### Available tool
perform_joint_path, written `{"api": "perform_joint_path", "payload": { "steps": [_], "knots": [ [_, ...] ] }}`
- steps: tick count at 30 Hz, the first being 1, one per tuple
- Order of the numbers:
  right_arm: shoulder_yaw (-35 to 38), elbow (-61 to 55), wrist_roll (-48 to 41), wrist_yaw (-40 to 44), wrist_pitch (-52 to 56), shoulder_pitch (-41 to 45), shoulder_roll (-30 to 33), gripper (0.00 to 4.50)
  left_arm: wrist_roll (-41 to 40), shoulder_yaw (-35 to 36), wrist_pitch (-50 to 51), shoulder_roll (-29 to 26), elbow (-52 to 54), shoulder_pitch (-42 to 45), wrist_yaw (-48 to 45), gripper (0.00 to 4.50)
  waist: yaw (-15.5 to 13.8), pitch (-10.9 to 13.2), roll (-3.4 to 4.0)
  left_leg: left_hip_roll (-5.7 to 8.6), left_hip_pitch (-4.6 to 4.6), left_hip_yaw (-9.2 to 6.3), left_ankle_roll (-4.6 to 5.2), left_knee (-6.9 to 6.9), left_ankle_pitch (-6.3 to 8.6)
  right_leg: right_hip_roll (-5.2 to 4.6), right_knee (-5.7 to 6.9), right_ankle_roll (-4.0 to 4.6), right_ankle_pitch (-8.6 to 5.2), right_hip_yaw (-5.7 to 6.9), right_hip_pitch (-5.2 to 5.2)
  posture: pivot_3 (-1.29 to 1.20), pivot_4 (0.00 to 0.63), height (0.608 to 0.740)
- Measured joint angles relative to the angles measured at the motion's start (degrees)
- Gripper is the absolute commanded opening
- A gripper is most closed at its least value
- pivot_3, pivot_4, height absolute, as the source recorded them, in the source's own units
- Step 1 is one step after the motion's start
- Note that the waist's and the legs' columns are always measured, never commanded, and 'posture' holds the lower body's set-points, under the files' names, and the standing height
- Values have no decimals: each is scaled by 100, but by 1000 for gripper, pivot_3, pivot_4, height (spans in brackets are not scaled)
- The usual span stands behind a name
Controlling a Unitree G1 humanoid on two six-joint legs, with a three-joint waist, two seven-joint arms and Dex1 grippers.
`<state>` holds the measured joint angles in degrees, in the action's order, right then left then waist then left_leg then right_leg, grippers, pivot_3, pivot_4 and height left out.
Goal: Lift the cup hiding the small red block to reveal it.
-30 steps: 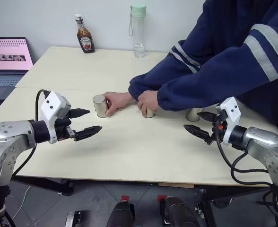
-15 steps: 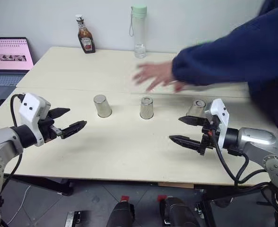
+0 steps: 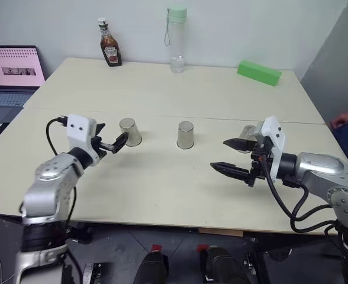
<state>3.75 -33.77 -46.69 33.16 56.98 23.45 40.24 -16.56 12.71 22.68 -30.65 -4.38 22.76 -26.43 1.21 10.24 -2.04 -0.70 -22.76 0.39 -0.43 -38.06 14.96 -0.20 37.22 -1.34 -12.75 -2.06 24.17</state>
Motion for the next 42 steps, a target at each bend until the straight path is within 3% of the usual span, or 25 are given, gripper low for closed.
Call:
{"api": "perform_joint_path", "payload": {
  "steps": [11,21,27,33,38,41,42],
  "knots": [
    [259,-236,-279,-358,261,-24,67,4474,571,-494,-1392,663,-2490,1318,33,4500,-16,-1,-2,7,-9,5,1,0,1,0,-11,15,17,-3,2,0,150,740],
    [418,-342,-417,-605,362,-65,116,4500,614,-397,-1782,524,-3045,1402,-175,2674,17,-1,-2,2,-9,-1,1,-2,1,0,-8,8,15,2,1,0,150,740],
    [397,-210,-395,-565,333,-86,139,4500,365,-328,-1140,413,-2112,1461,-202,2673,24,0,-3,4,-16,-5,1,-2,1,-2,-13,8,18,2,3,0,150,740],
    [260,-5,-341,-483,210,27,80,4500,-87,291,41,-564,-720,1048,-308,2673,123,-1,-1,-8,3,8,1,9,1,5,-7,0,11,-10,6,0,150,740],
    [89,98,-226,-428,110,38,-12,4500,-96,503,292,-739,-755,472,-298,2673,42,-2,0,-6,-1,-1,0,-2,0,4,-2,-9,5,1,2,0,150,740],
    [-11,155,-170,-356,78,167,-29,4500,-91,518,37,-584,-1319,385,-325,2673,-40,-3,-3,5,-6,-1,1,-11,-1,-9,-8,-18,11,3,-3,0,150,740],
    [-15,159,-167,-340,74,185,-28,4500,-97,521,-67,-504,-1484,394,-354,3023,-58,-4,-4,7,-6,1,1,-11,-1,-10,-12,-21,13,2,-3,0,150,740]
  ]
}}
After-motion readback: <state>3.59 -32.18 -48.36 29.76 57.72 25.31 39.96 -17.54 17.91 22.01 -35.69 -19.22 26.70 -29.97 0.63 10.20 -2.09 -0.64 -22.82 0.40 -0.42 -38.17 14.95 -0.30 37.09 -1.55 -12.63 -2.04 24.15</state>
